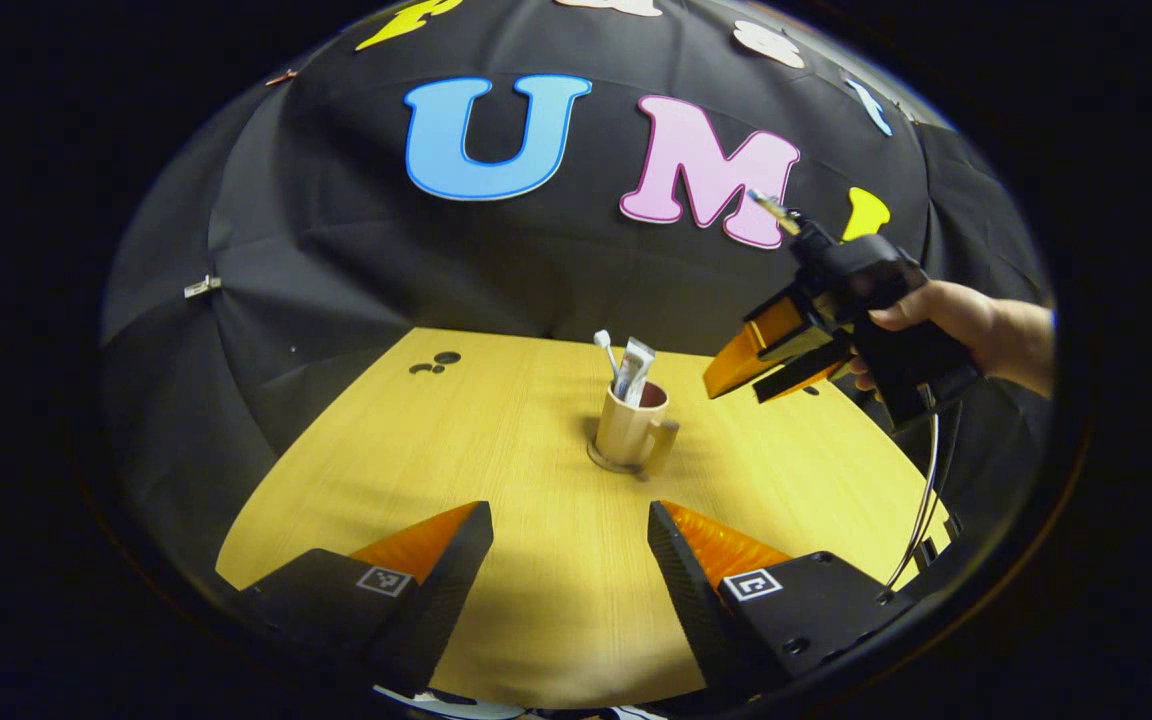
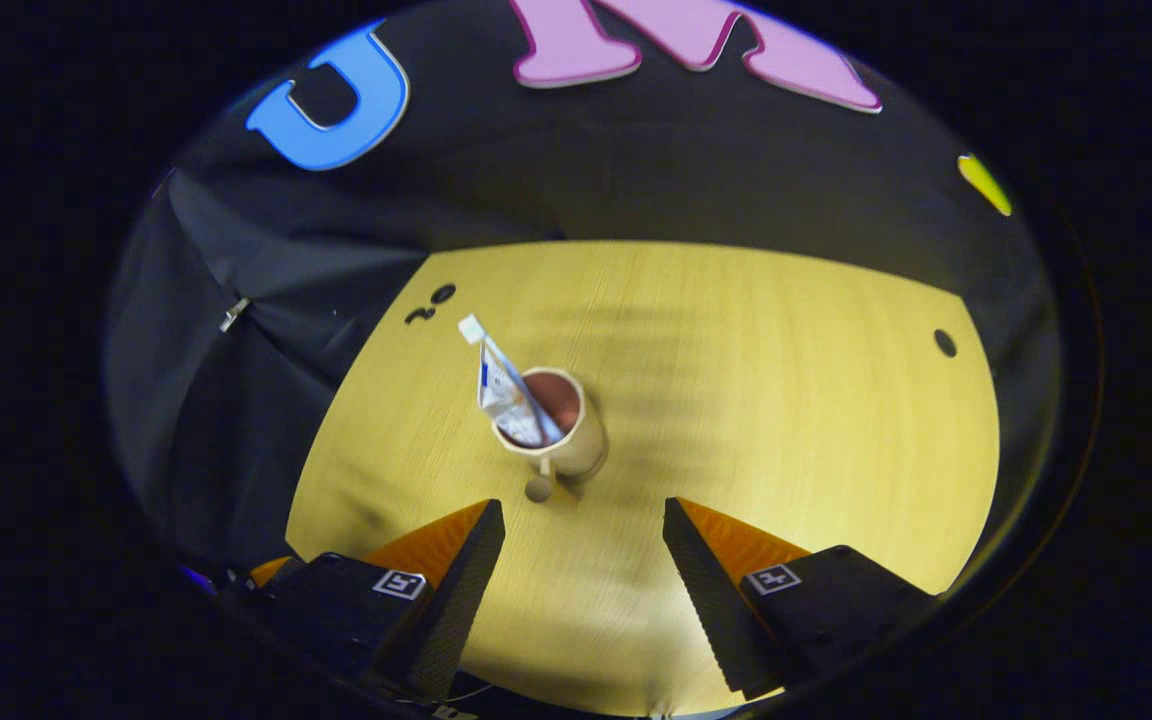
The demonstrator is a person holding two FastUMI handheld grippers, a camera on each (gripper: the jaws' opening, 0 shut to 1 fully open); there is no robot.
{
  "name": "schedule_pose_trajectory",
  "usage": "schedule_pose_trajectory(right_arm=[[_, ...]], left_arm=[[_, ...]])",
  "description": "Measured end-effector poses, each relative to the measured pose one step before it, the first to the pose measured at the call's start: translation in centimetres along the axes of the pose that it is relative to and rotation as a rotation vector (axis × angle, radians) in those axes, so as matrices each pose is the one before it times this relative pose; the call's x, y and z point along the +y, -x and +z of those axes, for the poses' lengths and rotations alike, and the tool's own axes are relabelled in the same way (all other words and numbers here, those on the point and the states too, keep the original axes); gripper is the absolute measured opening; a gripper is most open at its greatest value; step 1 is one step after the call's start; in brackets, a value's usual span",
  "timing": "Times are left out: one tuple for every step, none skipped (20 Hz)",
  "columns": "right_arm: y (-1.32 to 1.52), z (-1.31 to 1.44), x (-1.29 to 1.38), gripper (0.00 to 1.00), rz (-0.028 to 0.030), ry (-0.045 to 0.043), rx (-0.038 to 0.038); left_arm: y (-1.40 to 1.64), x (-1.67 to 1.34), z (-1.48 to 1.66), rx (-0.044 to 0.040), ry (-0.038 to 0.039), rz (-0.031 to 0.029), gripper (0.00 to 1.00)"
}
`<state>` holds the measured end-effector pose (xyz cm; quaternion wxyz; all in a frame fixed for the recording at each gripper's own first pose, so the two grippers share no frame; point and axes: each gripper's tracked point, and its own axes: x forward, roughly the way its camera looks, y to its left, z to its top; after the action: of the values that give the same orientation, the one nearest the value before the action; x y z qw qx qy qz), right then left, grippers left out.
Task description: Put the toothbrush and toothpaste on the desktop into the cup, then pick up the cup and place it on the coaster on the desktop.
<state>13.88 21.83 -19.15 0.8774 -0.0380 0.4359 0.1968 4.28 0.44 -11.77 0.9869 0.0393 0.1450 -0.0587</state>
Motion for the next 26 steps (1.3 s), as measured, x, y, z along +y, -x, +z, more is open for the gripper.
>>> schedule_pose_trajectory(right_arm=[[1.438, 0.811, -0.536, 0.98, -0.00756, -0.01135, -0.05505], [1.17, 0.674, -0.327, 0.98, -0.00717, -0.01366, -0.05077], [1.157, 0.715, -0.508, 0.99, -0.00525, -0.00867, -0.04643], [1.53, 0.806, -0.607, 0.98, -0.00891, -0.00343, -0.04347], [1.3, 0.779, -0.57, 0.98, -0.00779, 0.0058, -0.03976], [1.266, 0.372, -0.721, 0.98, -0.01538, 0.01185, -0.02173], [1.246, 0.401, -0.693, 0.98, -0.01637, 0.00576, -0.02314], [0.979, 0.918, -0.342, 0.98, -0.01155, 0.00645, -0.03638], [1.17, 1.211, -0.416, 0.98, -0.01049, 0.00667, -0.04673], [1.168, 1.382, -0.742, 0.98, -0.02013, 0.00599, -0.05181], [1.11, 1.662, -0.575, 0.98, -0.01677, 0.00155, -0.05582], [1.157, 1.607, -0.417, 0.98, -0.0151, -0.00273, -0.05998], [1.06, 1.922, -0.605, 0.98, -0.01697, -0.0091, -0.06107], [1.024, 1.537, -0.504, 0.98, -0.01564, -0.00983, -0.0482], [0.723, 1.348, -0.596, 0.98, -0.0195, -0.00905, -0.04738], [0.511, 1.453, -0.55, 0.98, -0.01443, -0.01054, -0.05636], [0.702, 1.576, -0.477, 0.98, -0.01037, -0.01013, -0.05854], [0.724, 1.319, -0.79, 0.98, -0.01605, -0.00604, -0.04596], [0.389, 1.066, -0.759, 0.98, -0.01901, 0.00048, -0.03598], [0.428, 0.549, -0.665, 0.98, -0.01192, 0.00758, -0.01951], [0.277, 0.366, -0.478, 0.98, -0.00848, 0.01014, -0.00867], [0.04, 0.026, -0.052, 0.98, -0.00972, 0.01044, -0.00359], [-0.252, -0.238, 0.11, 0.98, -0.0036, 0.00931, -0.00041], [0.033, -0.111, 0.028, 0.98, -0.00463, 0.00693, -0.00102], [-0.049, -0.065, -0.046, 0.98, -0.002, 0.00469, 0.00257], [0.093, -0.657, 0.216, 0.98, -0.00022, 0.00863, -0.00266]], left_arm=[[0.127, -0.434, 1.361, -0.01993, -0.00189, -0.00839, 0.97], [0.053, -0.339, 1.499, -0.01971, -0.00063, -0.00664, 0.97], [-0.017, -0.29, 1.539, -0.01966, -0.00146, -0.00456, 0.97], [-0.059, -0.091, 1.524, -0.02135, -0.00457, -0.00328, 0.97], [0.004, -0.049, 1.73, -0.02413, -0.01067, 0.00068, 0.97], [-0.119, -0.067, 1.599, -0.02292, -0.0192, 0.00478, 0.97], [-0.103, 0.079, 1.899, -0.03367, -0.02499, 0.00737, 0.97], [0.103, 0.139, 2.067, -0.04267, -0.02603, 0.00577, 0.97], [-0.095, -0.054, 2.094, -0.04333, -0.0179, -0.00089, 0.97], [-0.338, -0.405, 1.78, -0.03077, -0.00375, -0.00948, 0.97], [-0.349, -0.301, 1.209, -0.01629, 0.0081, -0.00998, 0.96], [-0.212, -0.202, 0.966, -0.01305, 0.01506, -0.01, 0.96], [-0.088, -0.423, 0.877, -0.01187, 0.01445, -0.00958, 0.96], [0.011, -0.382, 0.868, -0.01457, 0.00794, -0.00897, 0.96], [-0.123, -0.404, 0.711, -0.01479, 0.00028, -0.00313, 0.96], [-0.011, -0.387, 0.452, -0.01069, -0.00406, -0.00418, 0.96], [-0.006, -0.452, 0.307, -0.00691, -0.00339, -0.00691, 0.96], [-0.028, -0.545, 0.287, -0.00773, -0.00118, -0.00851, 0.96], [-0.026, -0.529, 0.25, -0.00313, 0.00253, -0.01004, 0.96], [0.267, -0.155, 0.311, -0.00174, 0.00287, -0.00956, 0.96], [-0.019, -0.303, 0.142, -0.00179, 0.00303, -0.00459, 0.96], [-0.015, -0.419, 0.158, -0.00267, 0.00341, -0.00606, 0.96], [0.051, -0.277, 0.179, -0.00553, 0.00334, -0.00197, 0.96], [-0.184, -0.153, -0.013, -0.00064, 0.00465, -0.00226, 0.96], [-0.141, -0.221, 0.051, -0.00021, 0.00354, -0.00292, 0.96], [0.004, -0.078, 0.007, -0.00223, 0.00168, 0.00247, 0.96]])
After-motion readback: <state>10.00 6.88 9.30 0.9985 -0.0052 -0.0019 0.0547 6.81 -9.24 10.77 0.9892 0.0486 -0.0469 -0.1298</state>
